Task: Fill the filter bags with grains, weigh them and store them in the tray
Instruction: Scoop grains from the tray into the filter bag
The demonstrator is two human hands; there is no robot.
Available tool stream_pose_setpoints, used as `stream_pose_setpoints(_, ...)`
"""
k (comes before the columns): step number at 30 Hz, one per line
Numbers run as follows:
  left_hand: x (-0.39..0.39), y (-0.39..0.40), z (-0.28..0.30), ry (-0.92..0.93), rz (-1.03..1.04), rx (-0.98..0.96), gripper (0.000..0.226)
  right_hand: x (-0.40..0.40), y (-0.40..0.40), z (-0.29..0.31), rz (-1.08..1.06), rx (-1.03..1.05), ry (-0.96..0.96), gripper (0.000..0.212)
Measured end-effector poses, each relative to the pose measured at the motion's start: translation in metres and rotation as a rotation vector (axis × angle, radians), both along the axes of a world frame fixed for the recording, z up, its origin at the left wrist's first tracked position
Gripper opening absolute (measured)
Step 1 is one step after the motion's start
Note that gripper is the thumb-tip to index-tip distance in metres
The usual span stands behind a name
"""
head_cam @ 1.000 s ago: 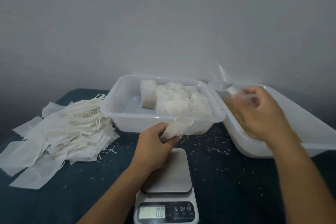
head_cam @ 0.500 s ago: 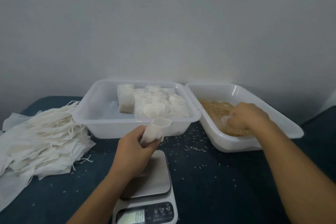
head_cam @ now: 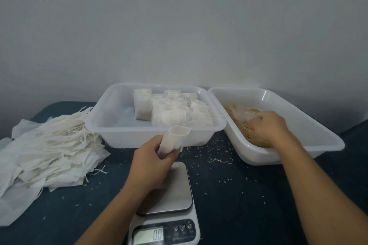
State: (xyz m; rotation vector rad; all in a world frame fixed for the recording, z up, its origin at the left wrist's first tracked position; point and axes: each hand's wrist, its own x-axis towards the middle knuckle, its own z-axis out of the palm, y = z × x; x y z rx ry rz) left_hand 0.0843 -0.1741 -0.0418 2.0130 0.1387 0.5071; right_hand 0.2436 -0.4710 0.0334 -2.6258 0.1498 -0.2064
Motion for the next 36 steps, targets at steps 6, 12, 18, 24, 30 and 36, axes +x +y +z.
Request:
stream_pose_setpoints(6, -0.001, 0.004, 0.003, 0.014, 0.024, -0.033, 0.009, -0.049, 0.012, 0.019, 0.128, 0.221, -0.27, 0.018)
stream_pose_setpoints(12, -0.001, 0.012, 0.004, 0.002, 0.08, -0.014, 0.014, -0.103, 0.025, 0.053, 0.452, 0.428, -0.178, 0.016)
stream_pose_setpoints(18, 0.0, 0.014, 0.004, -0.008, 0.114, -0.006, 0.013, -0.131, 0.025, 0.081, 0.611, 0.215, -0.02, 0.033)
stream_pose_setpoints(24, 0.001, 0.014, 0.005, -0.027, 0.121, 0.051, 0.006, -0.141, 0.036, 0.1, 0.614, -0.008, -0.077, 0.027)
stream_pose_setpoints(30, 0.0, 0.014, 0.003, -0.012, 0.13, 0.077, 0.009, -0.142, 0.044, 0.111, 0.572, -0.207, -0.184, 0.035)
stream_pose_setpoints(36, 0.001, 0.013, 0.004, 0.012, 0.127, 0.096, 0.008, -0.14, 0.052, 0.121, 0.537, -0.462, -0.215, 0.041)
